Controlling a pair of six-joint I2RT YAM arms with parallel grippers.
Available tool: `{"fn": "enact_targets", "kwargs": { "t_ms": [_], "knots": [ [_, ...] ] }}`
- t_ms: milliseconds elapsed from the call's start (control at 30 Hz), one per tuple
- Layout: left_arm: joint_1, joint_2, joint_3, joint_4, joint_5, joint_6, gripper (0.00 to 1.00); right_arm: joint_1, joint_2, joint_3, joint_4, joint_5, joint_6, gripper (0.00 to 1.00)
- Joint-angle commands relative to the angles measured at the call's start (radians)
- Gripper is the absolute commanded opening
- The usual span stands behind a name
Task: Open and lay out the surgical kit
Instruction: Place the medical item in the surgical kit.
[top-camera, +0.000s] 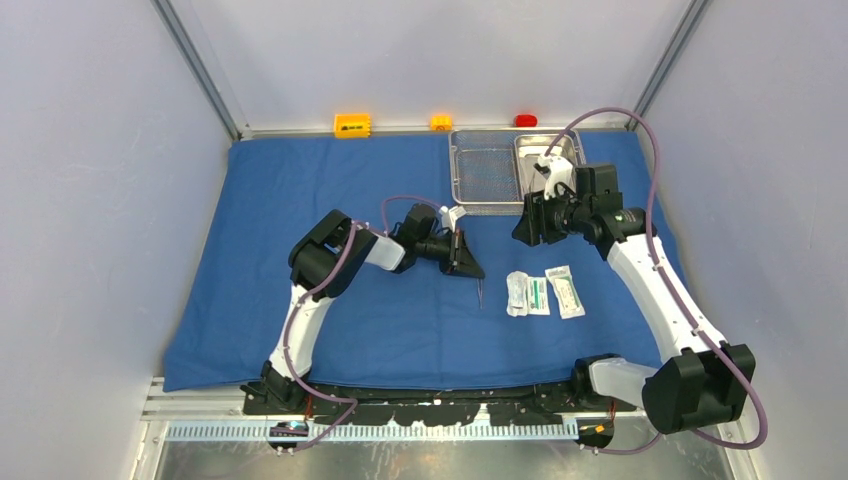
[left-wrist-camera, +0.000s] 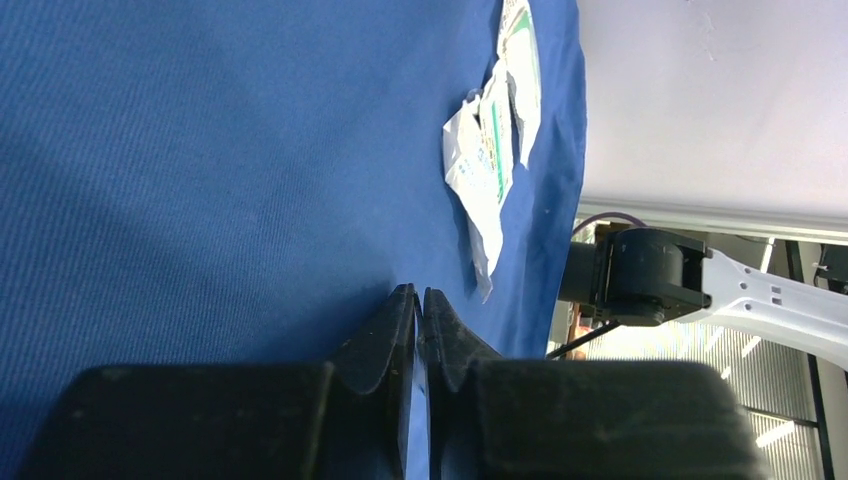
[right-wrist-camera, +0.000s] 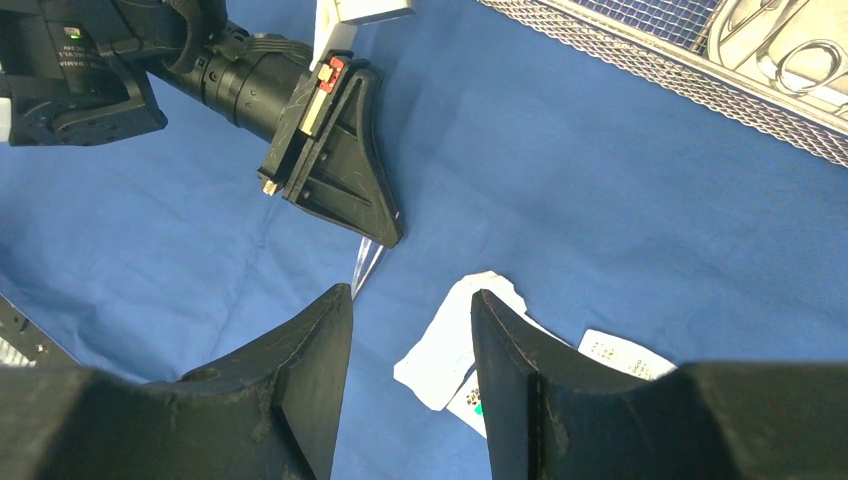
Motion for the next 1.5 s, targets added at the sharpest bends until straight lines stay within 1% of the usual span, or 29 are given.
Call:
{"fn": "enact_targets", "kwargs": {
  "t_ms": [0, 233, 367, 467, 600, 733, 1000, 1267, 1467],
  "knots": [
    [-0.007, -0.037, -0.012, -0.031, 0.002, 0.051, 0.11, -0.010, -0.035, 0.002, 0.040, 0.009, 0.010, 0.52],
    [-0.007, -0.046, 0.002, -0.089, -0.008, 0.070, 0.27, -0.015, -0.026, 0.008, 0.039, 0.001, 0.016, 0.52],
    [-0.007, -0.053, 0.027, -0.151, -0.012, 0.095, 0.34, -0.015, -0.022, 0.005, 0.038, -0.005, 0.017, 0.52],
    [-0.007, -0.070, 0.051, -0.218, -0.026, 0.140, 0.37, -0.016, -0.019, 0.004, 0.039, -0.012, 0.017, 0.52],
    [-0.006, -0.087, 0.077, -0.286, -0.034, 0.196, 0.39, -0.015, -0.015, 0.002, 0.044, -0.020, 0.017, 0.52],
    [-0.006, -0.088, 0.094, -0.303, -0.032, 0.220, 0.41, -0.016, -0.011, 0.000, 0.044, -0.025, 0.017, 0.52],
    [-0.006, -0.082, 0.183, -0.428, -0.020, 0.305, 0.43, -0.016, -0.014, -0.010, 0.047, -0.024, 0.014, 0.52],
    [-0.010, -0.095, 0.195, -0.492, -0.030, 0.361, 0.44, -0.016, -0.005, -0.010, 0.052, -0.027, 0.014, 0.52],
    [-0.037, -0.122, 0.198, -0.541, -0.042, 0.427, 0.45, -0.017, 0.000, -0.009, 0.049, -0.028, 0.014, 0.52]
  ]
}}
